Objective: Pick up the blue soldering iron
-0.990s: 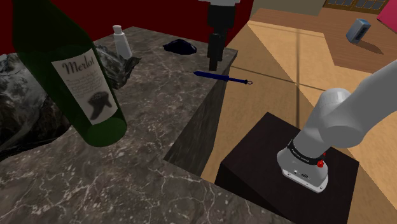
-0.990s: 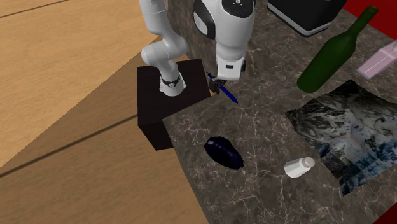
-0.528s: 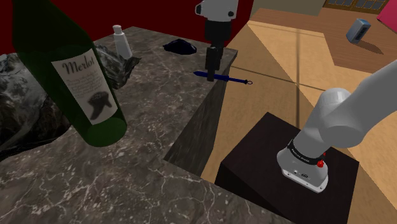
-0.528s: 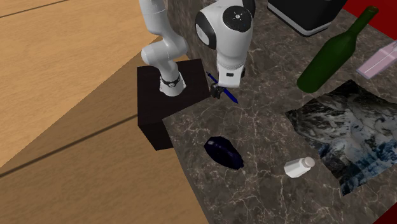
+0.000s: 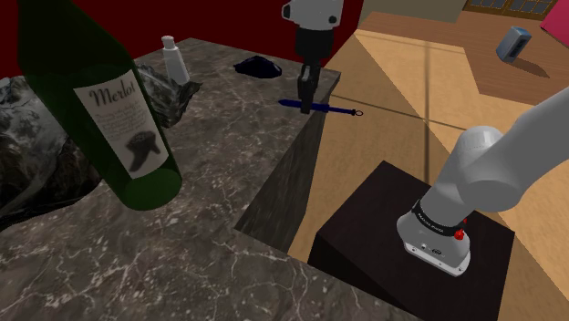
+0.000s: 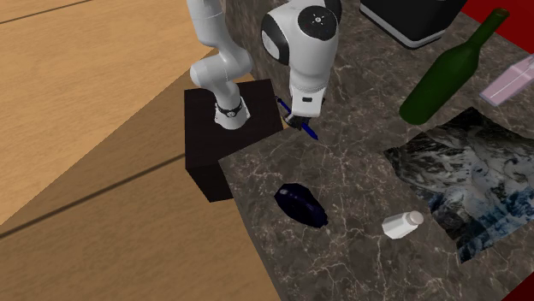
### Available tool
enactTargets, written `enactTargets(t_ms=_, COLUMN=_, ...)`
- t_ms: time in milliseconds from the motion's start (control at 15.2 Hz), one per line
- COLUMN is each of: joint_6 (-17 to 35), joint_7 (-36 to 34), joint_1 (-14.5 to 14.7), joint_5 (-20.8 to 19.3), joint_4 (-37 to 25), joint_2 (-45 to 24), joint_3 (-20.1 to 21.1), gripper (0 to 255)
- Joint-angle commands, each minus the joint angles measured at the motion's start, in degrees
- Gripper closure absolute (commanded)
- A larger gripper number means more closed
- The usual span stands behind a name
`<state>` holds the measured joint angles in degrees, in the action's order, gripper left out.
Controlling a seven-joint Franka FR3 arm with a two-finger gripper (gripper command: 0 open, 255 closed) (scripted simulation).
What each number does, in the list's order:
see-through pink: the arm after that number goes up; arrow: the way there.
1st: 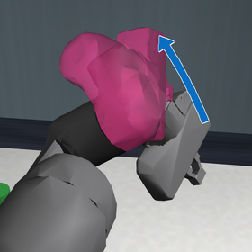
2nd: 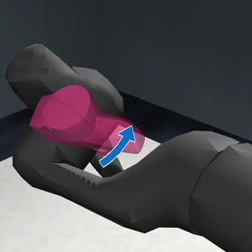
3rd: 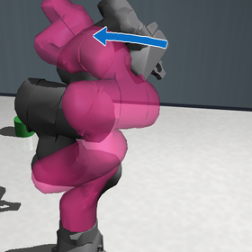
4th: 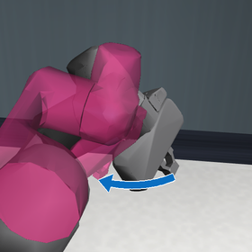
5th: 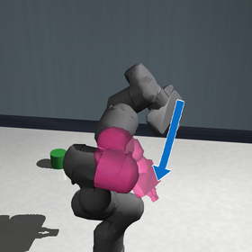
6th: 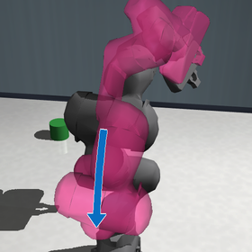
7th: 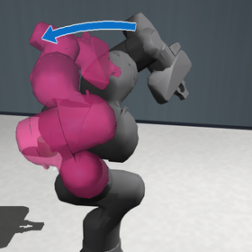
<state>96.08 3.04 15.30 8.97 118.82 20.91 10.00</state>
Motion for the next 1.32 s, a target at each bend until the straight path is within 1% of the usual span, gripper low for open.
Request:
enactTargets(t_ms=0, joint_6=-0.02, joint_7=-0.24, joint_1=0.37, joint_5=1.71, joint_4=0.52, joint_2=-0.21, joint_3=0.54, gripper=255)
enactTargets(t_ms=66, joint_6=0.03, joint_7=-0.41, joint_1=0.45, joint_5=1.78, joint_4=0.60, joint_2=-0.17, joint_3=0.67, gripper=255)
enactTargets(t_ms=132, joint_6=-0.23, joint_7=0.26, joint_1=0.46, joint_5=1.40, joint_4=0.12, joint_2=-0.49, joint_3=-0.15, gripper=255)
enactTargets(t_ms=1122, joint_6=-11.63, joint_7=-1.28, joint_1=0.31, joint_5=0.85, joint_4=-13.57, joint_2=-2.69, joint_3=-0.66, gripper=255)
enactTargets(t_ms=1254, joint_6=-11.75, joint_7=-1.30, joint_1=0.31, joint_5=0.85, joint_4=-13.72, joint_2=-2.73, joint_3=-0.66, gripper=255)
